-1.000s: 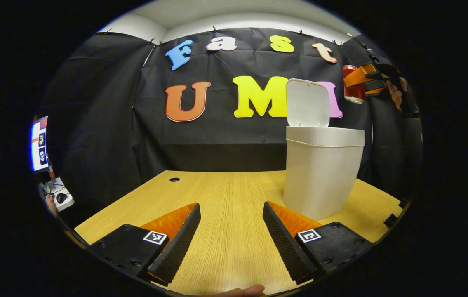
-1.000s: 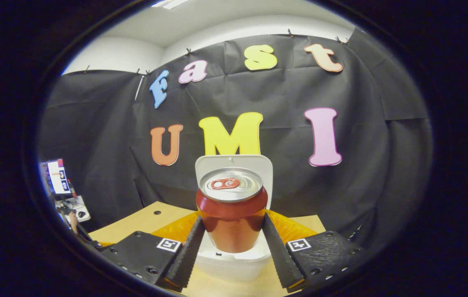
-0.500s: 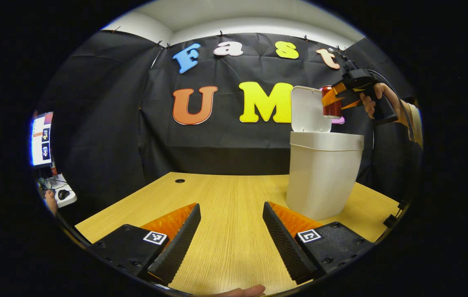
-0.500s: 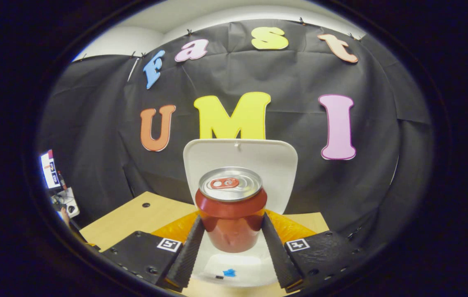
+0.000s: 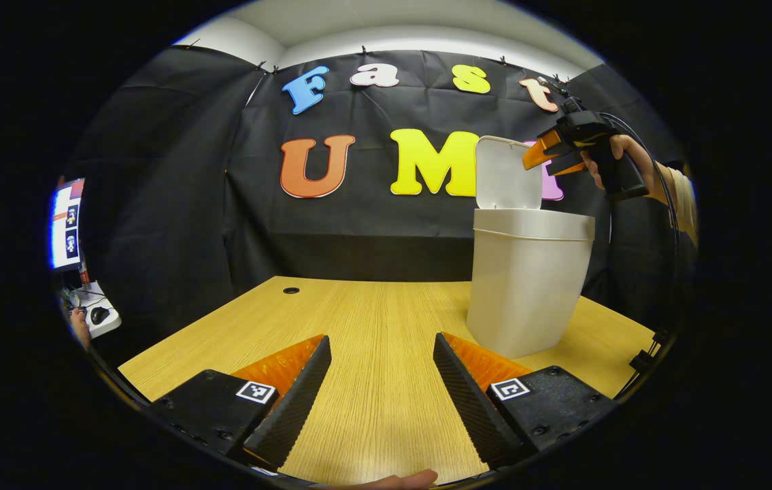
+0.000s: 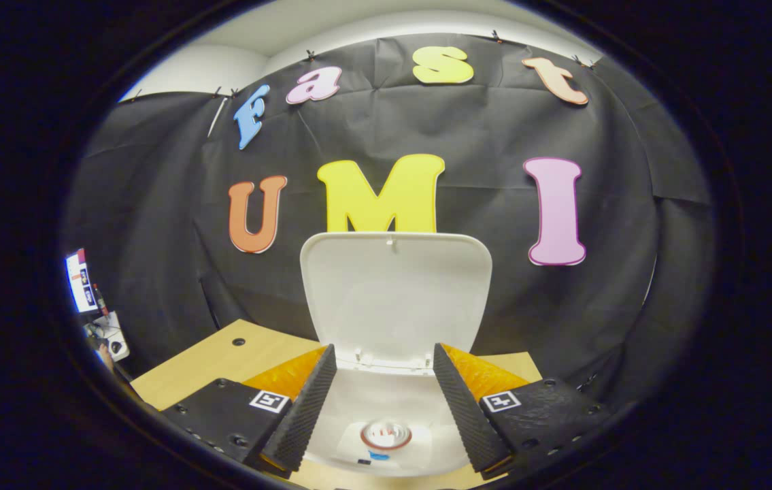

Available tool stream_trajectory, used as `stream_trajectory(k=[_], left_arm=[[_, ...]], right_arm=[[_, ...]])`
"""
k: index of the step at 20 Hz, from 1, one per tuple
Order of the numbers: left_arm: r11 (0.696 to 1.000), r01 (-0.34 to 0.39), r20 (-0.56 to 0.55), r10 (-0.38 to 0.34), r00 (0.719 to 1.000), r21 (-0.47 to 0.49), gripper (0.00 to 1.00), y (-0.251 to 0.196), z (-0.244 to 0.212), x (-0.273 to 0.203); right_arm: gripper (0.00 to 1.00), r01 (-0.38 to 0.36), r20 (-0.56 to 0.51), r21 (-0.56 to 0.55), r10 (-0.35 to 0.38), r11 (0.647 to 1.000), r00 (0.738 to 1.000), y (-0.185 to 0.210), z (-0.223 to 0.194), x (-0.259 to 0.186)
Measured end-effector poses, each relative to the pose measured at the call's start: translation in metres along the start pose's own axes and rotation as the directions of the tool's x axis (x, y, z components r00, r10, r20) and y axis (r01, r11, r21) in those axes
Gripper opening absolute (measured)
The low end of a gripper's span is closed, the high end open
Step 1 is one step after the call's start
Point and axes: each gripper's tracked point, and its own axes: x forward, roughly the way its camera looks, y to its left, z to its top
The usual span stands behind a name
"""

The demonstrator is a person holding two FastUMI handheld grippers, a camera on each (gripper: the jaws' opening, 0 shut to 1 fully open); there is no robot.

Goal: Press the lid of the desktop garbage bin to open it, pick up the crumpled paper on the desktop and throw it into the bin, then pick up the pop can on the desktop and drop it into the bin, and finally close the garbage bin lid.

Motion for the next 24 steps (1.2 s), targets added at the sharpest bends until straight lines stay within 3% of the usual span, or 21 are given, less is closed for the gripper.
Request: stream_trajectory(k=[8, 15, 20, 24], left_arm=[[1.0, -0.001, 0.017, 0.001, 1.0, -0.014, 0.99, 0.005, 0.006, -0.002], [1.0, -0.019, 0.035, 0.019, 0.999, -0.01, 0.99, 0.012, 0.01, -0.009], [0.999, -0.043, 0.062, 0.044, 0.997, -0.023, 0.99, 0.022, 0.016, -0.017], [0.998, -0.06, 0.058, 0.062, 0.996, -0.034, 0.99, 0.031, 0.013, -0.021]], right_arm=[[0.91, 0.025, 0.126, 0.006, -0.026, 1.0, 0.992, -0.011, 0.067, -0.006], [0.92, 0.043, 0.233, 0.042, -0.052, 0.998, 0.971, -0.019, 0.128, 0.031], [0.92, 0.102, 0.123, 0.04, -0.106, 0.994, 0.987, -0.021, 0.112, 0.078], [0.93, 0.094, 0.071, 0.058, -0.098, 0.994, 0.993, -0.013, 0.103, 0.076]])
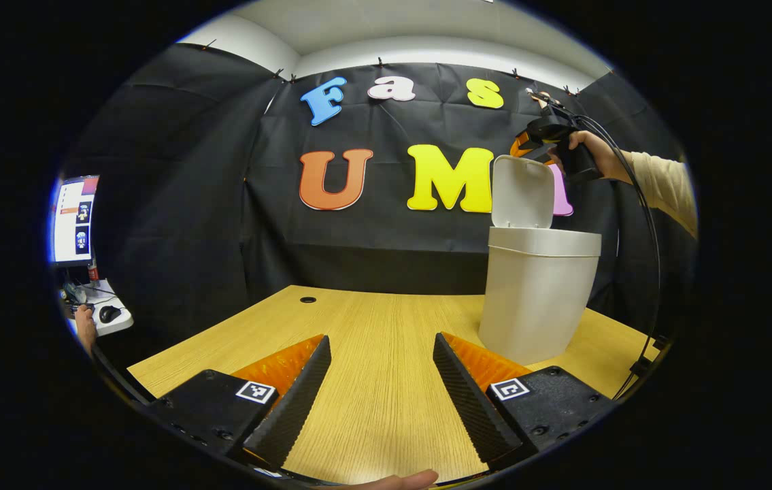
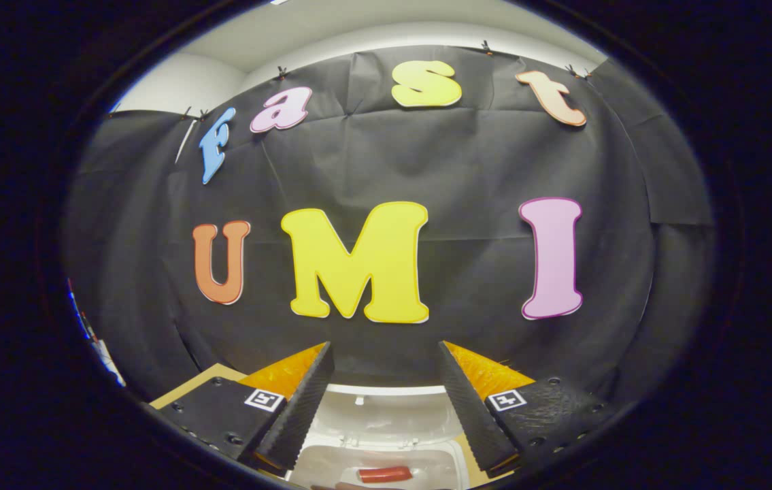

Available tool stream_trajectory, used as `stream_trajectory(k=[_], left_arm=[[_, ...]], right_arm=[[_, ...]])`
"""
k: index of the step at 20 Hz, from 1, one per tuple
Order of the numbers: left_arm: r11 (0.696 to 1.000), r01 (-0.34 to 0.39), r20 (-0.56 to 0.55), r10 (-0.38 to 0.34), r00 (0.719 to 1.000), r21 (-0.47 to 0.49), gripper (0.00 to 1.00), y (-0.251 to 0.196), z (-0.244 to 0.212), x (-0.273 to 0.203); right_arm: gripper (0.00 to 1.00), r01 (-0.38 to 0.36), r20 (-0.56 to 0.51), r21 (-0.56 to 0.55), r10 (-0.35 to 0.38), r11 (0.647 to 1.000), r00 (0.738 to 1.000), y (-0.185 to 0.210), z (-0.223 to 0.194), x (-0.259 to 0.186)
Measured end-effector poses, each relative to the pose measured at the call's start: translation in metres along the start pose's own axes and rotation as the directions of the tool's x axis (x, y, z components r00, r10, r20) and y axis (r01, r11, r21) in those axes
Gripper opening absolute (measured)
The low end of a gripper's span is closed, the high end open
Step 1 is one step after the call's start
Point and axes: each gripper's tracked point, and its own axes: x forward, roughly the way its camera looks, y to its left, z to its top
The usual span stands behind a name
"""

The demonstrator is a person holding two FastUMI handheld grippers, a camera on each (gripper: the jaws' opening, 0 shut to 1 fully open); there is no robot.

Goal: Press the lid of the desktop garbage bin to open it, pick up the crumpled paper on the desktop and throw it into the bin, then pick up the pop can on the desktop and drop it into the bin, and finally close the garbage bin lid.

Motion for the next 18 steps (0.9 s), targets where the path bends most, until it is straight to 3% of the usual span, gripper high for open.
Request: stream_trajectory(k=[4, 8, 13, 18], left_arm=[[1.0, 0.009, -0.016, -0.01, 1.0, -0.014, 0.99, -0.005, -0.002, 0.0], [0.998, 0.055, -0.01, -0.055, 0.998, -0.016, 0.99, -0.023, -0.004, -0.003], [0.999, 0.039, -0.017, -0.039, 0.999, 0.011, 0.99, -0.025, -0.005, -0.013], [0.998, 0.06, -0.023, -0.061, 0.998, -0.031, 0.98, -0.037, 0.001, -0.027]], right_arm=[[0.93, -0.058, -0.1, -0.029, 0.055, 0.998, 0.993, 0.009, -0.033, -0.022], [0.93, -0.055, -0.146, -0.068, 0.045, 0.996, 0.988, 0.005, -0.064, -0.041], [0.93, -0.071, -0.232, -0.109, 0.044, 0.992, 0.972, 0.007, -0.114, -0.062], [0.92, -0.062, -0.255, -0.08, 0.039, 0.995, 0.966, 0.006, -0.163, -0.079]])
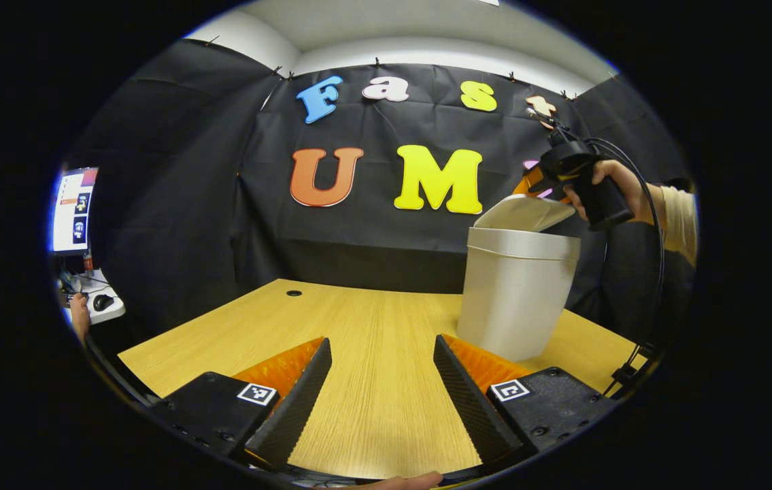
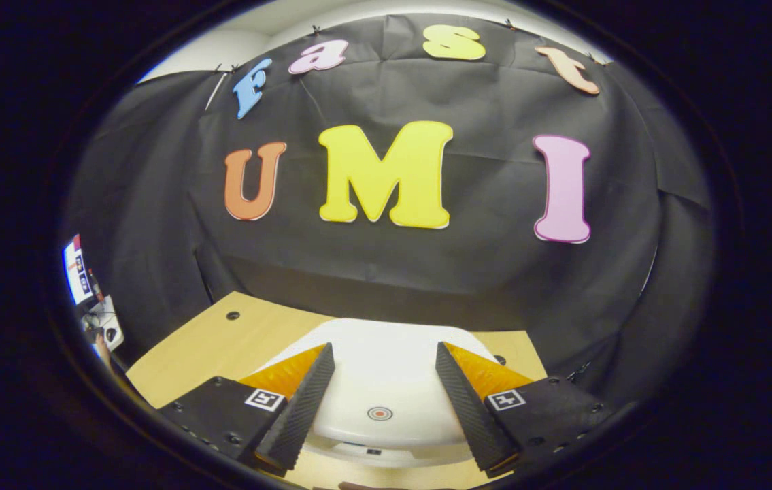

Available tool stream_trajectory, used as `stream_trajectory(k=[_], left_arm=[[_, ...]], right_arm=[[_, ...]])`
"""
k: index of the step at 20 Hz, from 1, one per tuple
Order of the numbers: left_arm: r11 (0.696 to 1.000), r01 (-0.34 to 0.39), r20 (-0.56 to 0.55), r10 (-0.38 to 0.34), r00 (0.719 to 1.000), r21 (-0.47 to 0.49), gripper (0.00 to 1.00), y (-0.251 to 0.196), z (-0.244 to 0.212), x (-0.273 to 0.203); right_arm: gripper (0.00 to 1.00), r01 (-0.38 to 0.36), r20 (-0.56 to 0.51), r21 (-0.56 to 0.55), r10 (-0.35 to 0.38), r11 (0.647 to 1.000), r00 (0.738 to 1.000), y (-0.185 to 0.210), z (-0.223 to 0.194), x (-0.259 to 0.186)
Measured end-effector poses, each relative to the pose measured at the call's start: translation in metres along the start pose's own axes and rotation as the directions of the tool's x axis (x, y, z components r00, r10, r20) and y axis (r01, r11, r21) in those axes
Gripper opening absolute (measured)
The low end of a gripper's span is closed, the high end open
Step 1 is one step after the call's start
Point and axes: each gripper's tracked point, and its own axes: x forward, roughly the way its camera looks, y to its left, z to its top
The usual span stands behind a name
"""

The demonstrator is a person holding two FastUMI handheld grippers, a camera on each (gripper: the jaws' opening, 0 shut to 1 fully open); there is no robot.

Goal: Press the lid of the desktop garbage bin to open it, pick up the crumpled paper on the desktop and throw it into the bin, then pick up the pop can on the desktop and drop it into the bin, and finally close the garbage bin lid.

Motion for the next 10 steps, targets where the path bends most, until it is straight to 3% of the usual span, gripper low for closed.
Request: stream_trajectory(k=[4, 10], left_arm=[[1.0, -0.002, 0.011, 0.002, 1.0, 0.01, 0.98, 0.002, 0.001, -0.015], [1.0, 0.028, 0.008, -0.028, 1.0, 0.013, 0.98, -0.005, 0.002, -0.035]], right_arm=[[0.94, 0.0, -0.037, 0.038, 0.001, 0.999, 0.999, 0.0, -0.03, -0.01], [0.94, 0.03, -0.008, 0.027, -0.03, 0.999, 1.0, -0.001, -0.041, -0.03]])
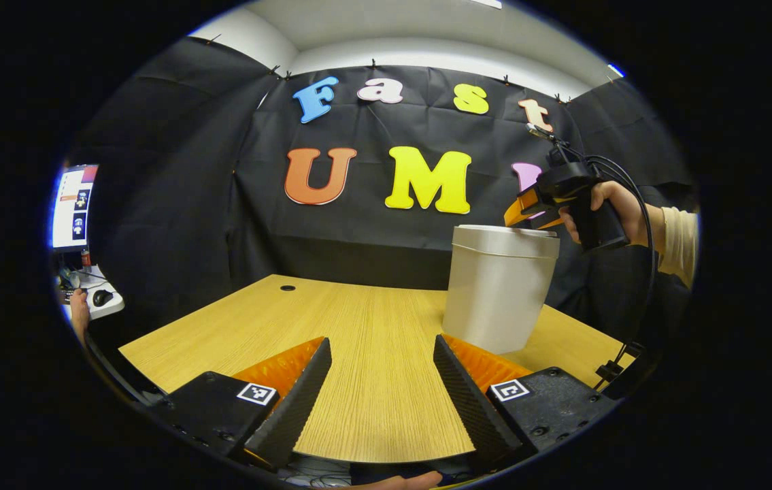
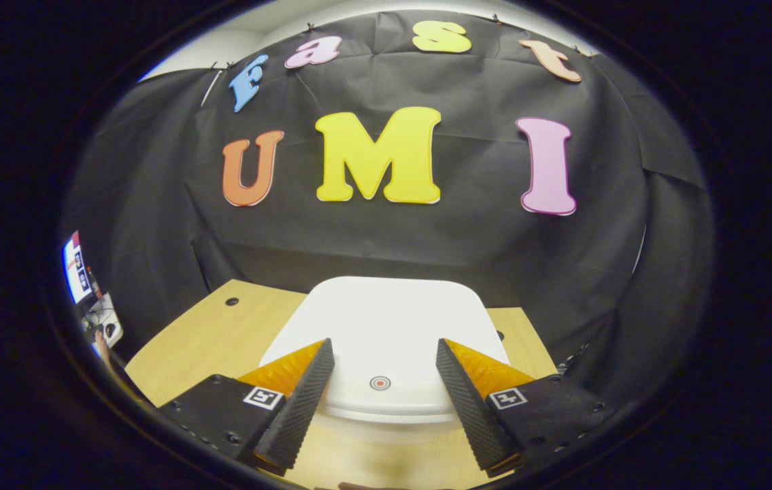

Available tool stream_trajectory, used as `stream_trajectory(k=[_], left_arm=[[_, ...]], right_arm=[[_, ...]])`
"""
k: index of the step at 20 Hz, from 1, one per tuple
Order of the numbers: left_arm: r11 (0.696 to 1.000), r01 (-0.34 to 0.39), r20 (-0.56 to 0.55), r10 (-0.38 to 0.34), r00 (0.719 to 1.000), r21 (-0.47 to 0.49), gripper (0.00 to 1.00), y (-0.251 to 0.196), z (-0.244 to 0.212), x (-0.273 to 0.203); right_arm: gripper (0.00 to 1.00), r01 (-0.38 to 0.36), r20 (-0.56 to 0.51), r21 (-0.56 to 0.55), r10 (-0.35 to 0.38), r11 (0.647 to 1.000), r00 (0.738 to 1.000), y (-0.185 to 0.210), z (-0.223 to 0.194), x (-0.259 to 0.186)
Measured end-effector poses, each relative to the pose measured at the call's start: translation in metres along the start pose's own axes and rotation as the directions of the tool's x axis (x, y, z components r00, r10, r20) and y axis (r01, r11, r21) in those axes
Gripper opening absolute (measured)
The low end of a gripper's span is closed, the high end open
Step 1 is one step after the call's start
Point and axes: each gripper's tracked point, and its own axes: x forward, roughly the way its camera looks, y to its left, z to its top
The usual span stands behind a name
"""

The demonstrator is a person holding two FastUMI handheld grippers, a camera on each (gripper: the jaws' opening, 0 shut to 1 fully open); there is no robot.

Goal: Press the lid of the desktop garbage bin to open it, pick up the crumpled paper on the desktop and throw it into the bin, then pick up the pop can on the desktop and drop it into the bin, and finally close the garbage bin lid.

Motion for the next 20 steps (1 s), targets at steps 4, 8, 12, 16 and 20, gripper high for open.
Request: stream_trajectory(k=[4, 8, 12, 16, 20], left_arm=[[0.999, 0.005, 0.032, -0.007, 0.999, 0.054, 0.98, 0.003, 0.007, -0.009], [0.998, -0.002, 0.032, 0.0, 0.999, 0.058, 0.98, 0.009, 0.005, -0.009], [0.999, 0.023, 0.0, -0.023, 1.0, 0.037, 0.98, 0.004, -0.003, -0.002], [0.999, 0.01, -0.026, -0.009, 1.0, 0.031, 0.98, 0.004, -0.009, 0.008], [0.999, -0.024, -0.072, 0.026, 0.997, 0.032, 0.98, 0.002, -0.016, 0.021]], right_arm=[[0.95, -0.002, 0.034, 0.015, 0.001, 1.0, 0.999, 0.0, -0.004, -0.005], [0.94, 0.007, 0.077, 0.027, -0.009, 1.0, 0.997, -0.001, -0.006, -0.009], [0.94, 0.01, 0.143, -0.004, -0.01, 1.0, 0.99, 0.001, -0.011, -0.011], [0.95, -0.005, 0.201, 0.024, 0.001, 1.0, 0.98, -0.001, -0.014, -0.014], [0.96, 0.031, 0.276, 0.013, -0.034, 0.999, 0.96, -0.001, -0.02, -0.014]])
